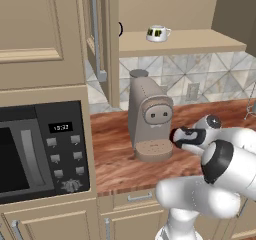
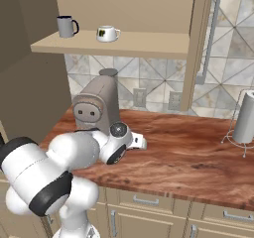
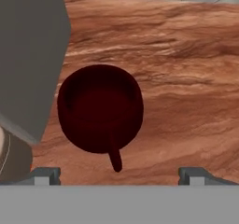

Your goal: Pick the mug on the counter and place it in the cabinet with the handle facing the right, like the mugs already inside.

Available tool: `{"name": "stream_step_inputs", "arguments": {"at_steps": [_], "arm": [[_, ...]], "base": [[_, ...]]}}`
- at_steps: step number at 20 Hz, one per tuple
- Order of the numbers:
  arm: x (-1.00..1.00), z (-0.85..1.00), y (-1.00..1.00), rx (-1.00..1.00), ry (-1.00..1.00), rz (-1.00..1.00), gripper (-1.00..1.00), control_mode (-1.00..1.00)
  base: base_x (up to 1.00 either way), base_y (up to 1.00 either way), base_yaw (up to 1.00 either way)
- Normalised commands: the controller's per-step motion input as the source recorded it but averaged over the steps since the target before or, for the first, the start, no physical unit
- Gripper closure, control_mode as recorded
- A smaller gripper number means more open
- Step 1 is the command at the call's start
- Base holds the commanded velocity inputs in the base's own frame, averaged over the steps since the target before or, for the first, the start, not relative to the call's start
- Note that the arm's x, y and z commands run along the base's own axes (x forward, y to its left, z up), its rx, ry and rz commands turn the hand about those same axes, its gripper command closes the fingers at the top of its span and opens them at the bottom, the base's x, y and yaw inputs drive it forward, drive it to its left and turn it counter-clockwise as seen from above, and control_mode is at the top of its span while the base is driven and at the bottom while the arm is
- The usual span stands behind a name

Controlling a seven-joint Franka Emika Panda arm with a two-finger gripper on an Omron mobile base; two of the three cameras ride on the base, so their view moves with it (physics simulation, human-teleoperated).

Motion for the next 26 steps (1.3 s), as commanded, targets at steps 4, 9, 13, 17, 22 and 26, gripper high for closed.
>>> {"name": "stream_step_inputs", "arguments": {"at_steps": [4,9,13,17,22,26], "arm": [[0.28,-0.14,-0.05,0.00,0.00,0.00,-1.00,-1.00],[0.26,-0.15,-0.01,0.01,0.00,0.00,-1.00,-1.00],[0.26,-0.13,0.00,0.00,0.00,0.00,1.00,-1.00],[0.14,-0.10,-0.05,0.02,0.00,0.00,1.00,-1.00],[0.06,-0.08,-0.06,0.02,0.00,0.00,1.00,-1.00],[0.03,-0.02,-0.02,0.02,0.00,0.02,1.00,-1.00]], "base": [[0.00,0.00,0.00],[0.00,0.00,0.00],[0.00,0.00,0.00],[0.00,0.00,0.00],[0.00,0.00,0.00],[0.00,0.00,0.00]]}}
